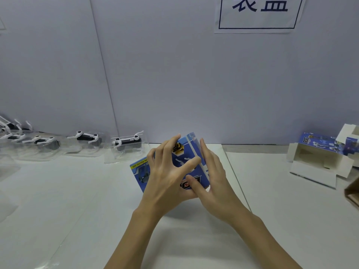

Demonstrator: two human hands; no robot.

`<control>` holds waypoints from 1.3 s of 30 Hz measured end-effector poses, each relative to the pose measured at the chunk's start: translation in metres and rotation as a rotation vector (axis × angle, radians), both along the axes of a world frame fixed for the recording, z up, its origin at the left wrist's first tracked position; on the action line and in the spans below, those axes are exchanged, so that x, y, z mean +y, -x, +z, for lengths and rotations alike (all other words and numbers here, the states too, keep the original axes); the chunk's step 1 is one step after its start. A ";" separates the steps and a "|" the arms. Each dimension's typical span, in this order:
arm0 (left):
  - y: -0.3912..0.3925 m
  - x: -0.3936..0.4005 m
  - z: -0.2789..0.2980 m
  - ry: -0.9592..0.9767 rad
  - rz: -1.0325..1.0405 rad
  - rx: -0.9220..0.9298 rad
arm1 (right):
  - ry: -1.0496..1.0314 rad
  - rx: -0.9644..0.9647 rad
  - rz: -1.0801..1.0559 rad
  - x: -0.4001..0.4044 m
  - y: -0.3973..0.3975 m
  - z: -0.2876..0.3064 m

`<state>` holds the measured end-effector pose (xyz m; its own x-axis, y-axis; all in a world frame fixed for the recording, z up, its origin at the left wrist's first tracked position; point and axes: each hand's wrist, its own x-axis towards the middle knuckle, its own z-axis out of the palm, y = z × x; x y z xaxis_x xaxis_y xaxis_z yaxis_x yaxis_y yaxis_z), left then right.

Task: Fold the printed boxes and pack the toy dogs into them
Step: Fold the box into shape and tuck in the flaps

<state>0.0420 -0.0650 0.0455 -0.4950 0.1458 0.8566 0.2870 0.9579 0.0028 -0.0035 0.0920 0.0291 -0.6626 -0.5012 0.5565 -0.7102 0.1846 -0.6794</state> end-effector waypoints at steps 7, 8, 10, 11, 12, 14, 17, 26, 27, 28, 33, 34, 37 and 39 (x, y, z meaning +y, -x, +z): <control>0.001 0.002 -0.001 -0.002 0.027 0.021 | -0.022 0.028 -0.018 -0.002 0.002 -0.002; 0.001 0.002 -0.001 -0.012 0.032 0.027 | -0.019 0.035 -0.023 -0.002 0.003 -0.002; 0.002 0.003 -0.002 -0.034 0.034 0.048 | -0.026 0.054 -0.036 -0.003 0.004 -0.002; 0.002 0.003 -0.003 -0.039 0.033 0.061 | -0.035 0.067 -0.041 -0.003 0.005 -0.003; 0.003 0.004 -0.003 -0.040 0.034 0.072 | -0.041 0.077 -0.045 -0.002 0.006 -0.003; 0.004 0.003 -0.005 -0.040 0.033 0.087 | -0.044 0.087 -0.044 -0.002 0.006 -0.003; 0.006 0.003 -0.006 -0.041 0.019 0.090 | -0.043 0.096 -0.046 -0.001 0.009 -0.006; 0.009 -0.006 -0.019 -0.189 0.212 -0.295 | 0.252 -0.231 -0.139 0.003 0.025 -0.010; 0.008 -0.008 -0.020 -0.295 0.245 -0.344 | 0.239 -0.248 -0.175 0.005 0.027 -0.011; 0.009 -0.009 -0.021 -0.424 0.242 -0.370 | 0.235 -0.285 -0.200 0.006 0.027 -0.011; 0.011 -0.021 -0.017 -0.969 0.149 -0.333 | 0.015 -0.126 -0.182 0.010 0.029 -0.016; 0.011 -0.025 -0.017 -1.018 0.141 -0.298 | -0.046 -0.065 -0.172 0.011 0.029 -0.016; 0.009 -0.029 -0.013 -1.145 0.094 -0.217 | -0.123 0.108 -0.200 0.011 0.029 -0.012; 0.008 -0.028 -0.010 -1.233 0.044 -0.155 | -0.050 0.214 -0.249 0.011 0.027 -0.007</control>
<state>0.0338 -0.0929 0.0350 -0.5875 -0.7332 0.3425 0.1711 0.3010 0.9381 -0.0309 0.1027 0.0225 -0.6388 -0.3688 0.6752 -0.7648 0.3993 -0.5056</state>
